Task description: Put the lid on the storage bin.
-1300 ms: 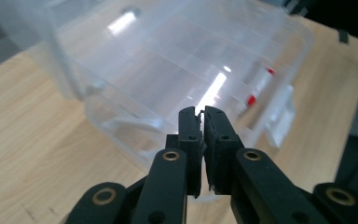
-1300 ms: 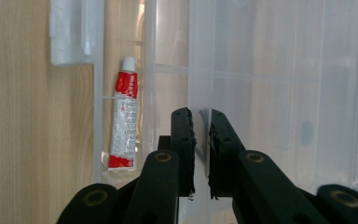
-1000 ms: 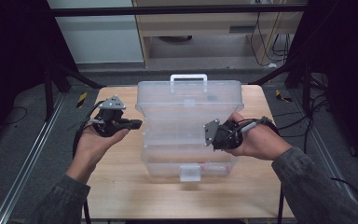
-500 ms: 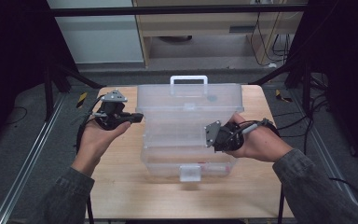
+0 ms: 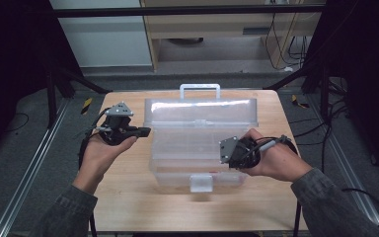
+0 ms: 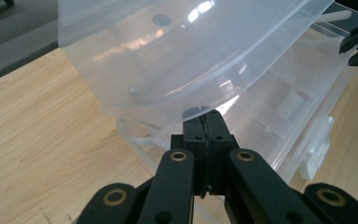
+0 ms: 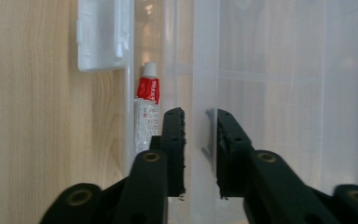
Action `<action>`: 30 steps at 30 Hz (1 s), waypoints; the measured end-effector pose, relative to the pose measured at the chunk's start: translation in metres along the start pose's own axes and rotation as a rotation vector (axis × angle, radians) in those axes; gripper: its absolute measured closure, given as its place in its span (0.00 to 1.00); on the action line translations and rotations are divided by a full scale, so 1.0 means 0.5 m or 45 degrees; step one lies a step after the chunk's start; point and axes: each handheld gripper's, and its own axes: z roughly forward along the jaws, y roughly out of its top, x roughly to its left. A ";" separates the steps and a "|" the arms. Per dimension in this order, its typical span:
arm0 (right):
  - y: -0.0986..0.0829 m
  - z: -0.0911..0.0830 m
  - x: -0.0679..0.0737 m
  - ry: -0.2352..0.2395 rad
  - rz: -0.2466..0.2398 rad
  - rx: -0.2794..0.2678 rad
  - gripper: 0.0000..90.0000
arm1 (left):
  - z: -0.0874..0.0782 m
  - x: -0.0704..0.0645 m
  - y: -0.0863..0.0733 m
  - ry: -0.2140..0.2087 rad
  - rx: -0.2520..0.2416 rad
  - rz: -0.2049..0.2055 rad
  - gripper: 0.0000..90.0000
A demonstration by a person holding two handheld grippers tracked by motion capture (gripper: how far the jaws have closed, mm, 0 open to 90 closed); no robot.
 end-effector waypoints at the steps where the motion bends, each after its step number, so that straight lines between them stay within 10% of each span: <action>1: -0.002 -0.003 0.004 -0.010 0.007 -0.010 0.74 | 0.000 -0.002 -0.003 -0.002 0.001 -0.001 1.00; 14: -0.092 -0.051 0.060 -0.165 0.259 -0.054 0.38 | 0.015 -0.020 -0.055 -0.036 0.040 -0.018 1.00; 30: -0.198 -0.051 0.068 -0.238 0.452 -0.008 0.33 | 0.025 -0.026 -0.094 -0.044 0.054 -0.037 1.00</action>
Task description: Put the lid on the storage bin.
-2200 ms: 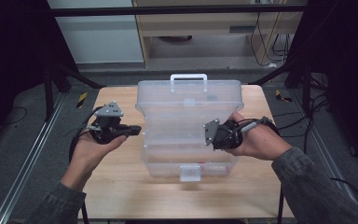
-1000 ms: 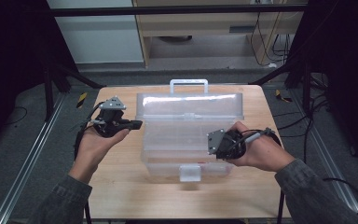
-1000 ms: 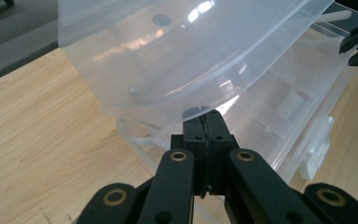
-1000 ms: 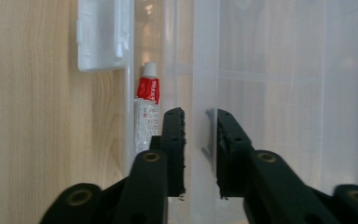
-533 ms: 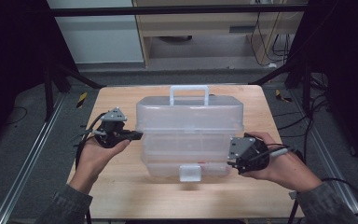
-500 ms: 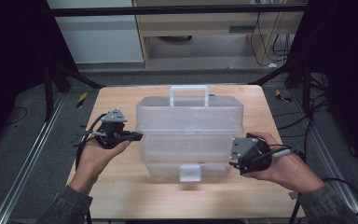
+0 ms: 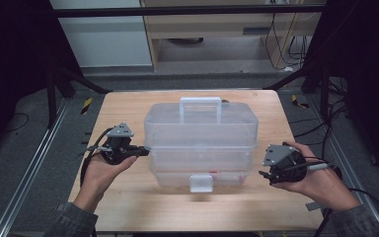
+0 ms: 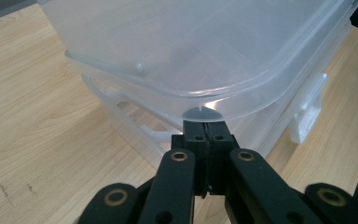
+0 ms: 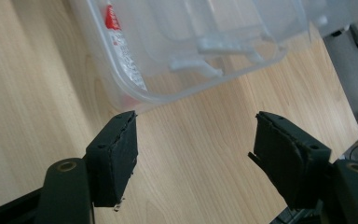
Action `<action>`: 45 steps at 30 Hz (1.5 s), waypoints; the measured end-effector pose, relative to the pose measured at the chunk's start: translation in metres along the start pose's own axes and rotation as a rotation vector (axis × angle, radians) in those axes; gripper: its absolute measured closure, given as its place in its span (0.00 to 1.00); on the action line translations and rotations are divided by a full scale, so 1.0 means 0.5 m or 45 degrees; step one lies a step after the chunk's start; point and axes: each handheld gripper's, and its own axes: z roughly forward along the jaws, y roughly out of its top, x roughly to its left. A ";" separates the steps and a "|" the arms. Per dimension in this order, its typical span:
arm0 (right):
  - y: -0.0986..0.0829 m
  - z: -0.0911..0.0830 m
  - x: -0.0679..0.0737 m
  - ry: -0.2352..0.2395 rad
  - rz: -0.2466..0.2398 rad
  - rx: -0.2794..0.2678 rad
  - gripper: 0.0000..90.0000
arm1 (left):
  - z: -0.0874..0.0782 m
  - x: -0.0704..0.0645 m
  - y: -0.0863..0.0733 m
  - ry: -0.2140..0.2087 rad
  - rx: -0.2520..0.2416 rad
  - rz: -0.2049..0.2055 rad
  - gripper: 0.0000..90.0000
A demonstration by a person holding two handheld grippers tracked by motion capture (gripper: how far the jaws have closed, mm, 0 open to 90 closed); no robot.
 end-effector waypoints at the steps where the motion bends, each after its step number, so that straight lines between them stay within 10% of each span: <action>1: -0.002 0.002 -0.002 -0.003 0.005 0.004 0.33 | 0.001 -0.001 -0.001 0.002 0.001 0.001 1.00; 20: -0.061 0.041 -0.032 -0.059 0.145 0.043 0.29 | 0.014 -0.005 -0.024 -0.009 0.028 0.013 1.00; 45: -0.076 0.062 -0.029 -0.046 0.158 0.065 0.29 | 0.017 -0.002 -0.062 -0.006 0.070 0.006 1.00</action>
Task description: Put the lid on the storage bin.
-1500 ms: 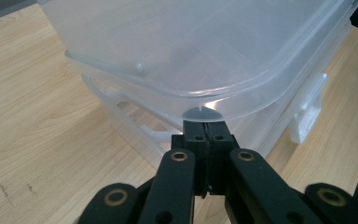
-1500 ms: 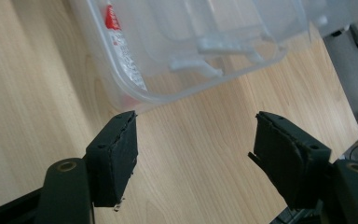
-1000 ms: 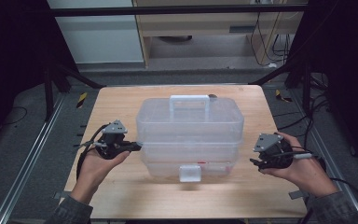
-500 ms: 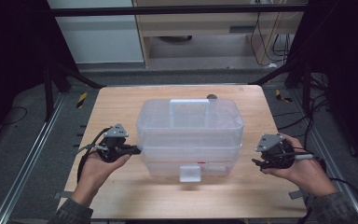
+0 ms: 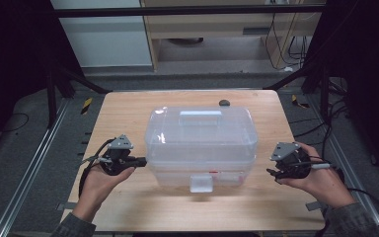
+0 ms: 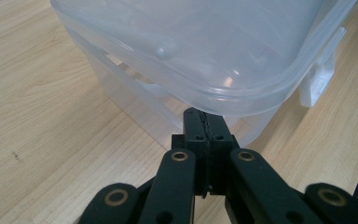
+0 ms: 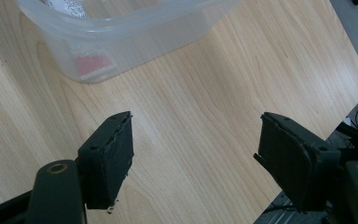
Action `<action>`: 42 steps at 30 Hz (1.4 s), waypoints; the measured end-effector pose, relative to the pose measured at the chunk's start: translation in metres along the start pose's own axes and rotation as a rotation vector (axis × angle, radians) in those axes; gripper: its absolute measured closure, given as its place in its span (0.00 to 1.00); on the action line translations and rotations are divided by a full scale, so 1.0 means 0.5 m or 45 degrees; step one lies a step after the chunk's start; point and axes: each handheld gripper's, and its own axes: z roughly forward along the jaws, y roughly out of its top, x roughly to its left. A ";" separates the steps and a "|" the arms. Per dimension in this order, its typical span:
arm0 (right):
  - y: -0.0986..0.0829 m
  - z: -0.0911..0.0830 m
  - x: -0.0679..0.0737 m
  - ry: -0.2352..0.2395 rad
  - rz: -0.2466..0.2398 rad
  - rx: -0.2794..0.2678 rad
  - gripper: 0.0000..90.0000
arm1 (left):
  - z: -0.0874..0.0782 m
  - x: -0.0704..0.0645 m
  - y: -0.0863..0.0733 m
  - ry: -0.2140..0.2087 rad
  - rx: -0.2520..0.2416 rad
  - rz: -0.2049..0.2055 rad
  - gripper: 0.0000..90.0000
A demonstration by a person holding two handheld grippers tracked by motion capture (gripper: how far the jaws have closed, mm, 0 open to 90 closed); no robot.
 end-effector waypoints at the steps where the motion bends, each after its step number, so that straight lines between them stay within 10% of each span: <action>1: 0.000 0.000 0.000 0.001 0.000 -0.001 0.29 | 0.001 0.000 -0.001 0.001 0.003 0.001 1.00; 9: 0.001 0.003 0.000 0.002 -0.005 0.000 0.29 | -0.001 0.007 -0.008 0.068 0.033 0.026 1.00; 21: 0.004 0.035 -0.027 -0.032 0.051 0.012 0.25 | -0.013 0.092 -0.034 0.176 0.051 -0.050 1.00; 38: 0.012 0.123 -0.127 -0.109 0.405 -0.049 0.22 | 0.047 0.169 -0.019 0.301 0.077 -0.029 1.00; 42: 0.006 0.160 -0.145 -0.146 0.561 -0.089 0.21 | 0.091 0.205 -0.024 0.386 -0.049 -0.091 0.58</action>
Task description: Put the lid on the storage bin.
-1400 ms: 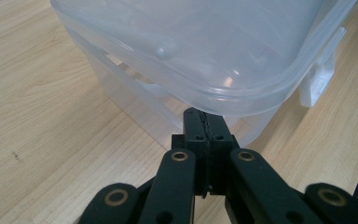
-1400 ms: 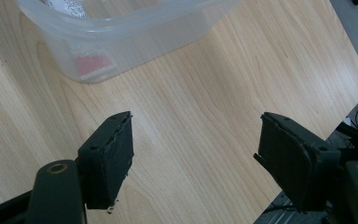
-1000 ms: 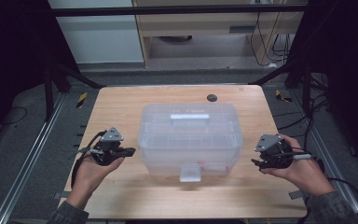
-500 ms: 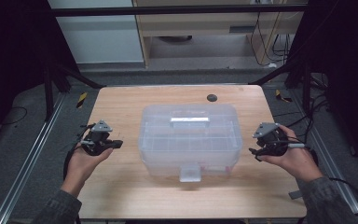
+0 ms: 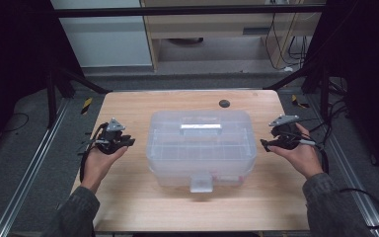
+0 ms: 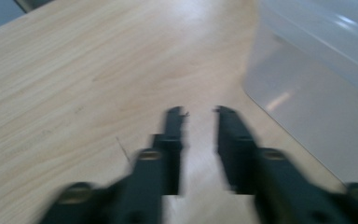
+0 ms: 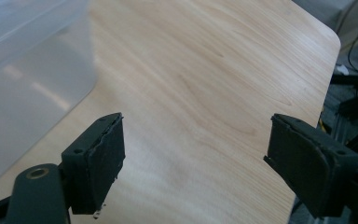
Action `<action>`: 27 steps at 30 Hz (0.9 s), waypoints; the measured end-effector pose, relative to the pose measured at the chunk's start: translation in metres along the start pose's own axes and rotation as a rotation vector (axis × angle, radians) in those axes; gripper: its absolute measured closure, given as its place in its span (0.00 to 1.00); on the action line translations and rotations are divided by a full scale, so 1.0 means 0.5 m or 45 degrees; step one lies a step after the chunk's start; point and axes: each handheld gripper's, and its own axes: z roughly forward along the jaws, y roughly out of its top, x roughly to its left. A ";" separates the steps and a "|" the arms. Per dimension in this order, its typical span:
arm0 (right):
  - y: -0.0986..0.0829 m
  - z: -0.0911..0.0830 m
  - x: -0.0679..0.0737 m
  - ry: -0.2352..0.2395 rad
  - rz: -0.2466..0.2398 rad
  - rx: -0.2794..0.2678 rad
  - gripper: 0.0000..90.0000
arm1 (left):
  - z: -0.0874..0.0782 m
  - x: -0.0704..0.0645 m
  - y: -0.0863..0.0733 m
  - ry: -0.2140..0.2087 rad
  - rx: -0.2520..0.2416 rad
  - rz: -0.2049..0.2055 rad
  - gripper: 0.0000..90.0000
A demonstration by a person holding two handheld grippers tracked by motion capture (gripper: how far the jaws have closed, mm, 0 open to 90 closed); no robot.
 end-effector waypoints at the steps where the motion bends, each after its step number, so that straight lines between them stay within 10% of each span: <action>1: -0.001 0.010 -0.004 0.000 0.046 -0.012 0.21 | 0.013 0.004 -0.004 0.017 -0.013 -0.022 0.45; 8: -0.017 0.070 -0.020 -0.033 0.210 -0.014 0.16 | 0.074 0.023 -0.039 0.041 0.071 -0.087 0.13; 22: -0.072 0.138 -0.012 -0.012 0.380 0.048 0.11 | 0.120 0.021 -0.079 0.041 0.122 -0.159 0.08; 27: -0.085 0.143 -0.009 0.001 0.441 -0.008 0.06 | 0.126 0.018 -0.091 0.060 0.051 -0.163 0.03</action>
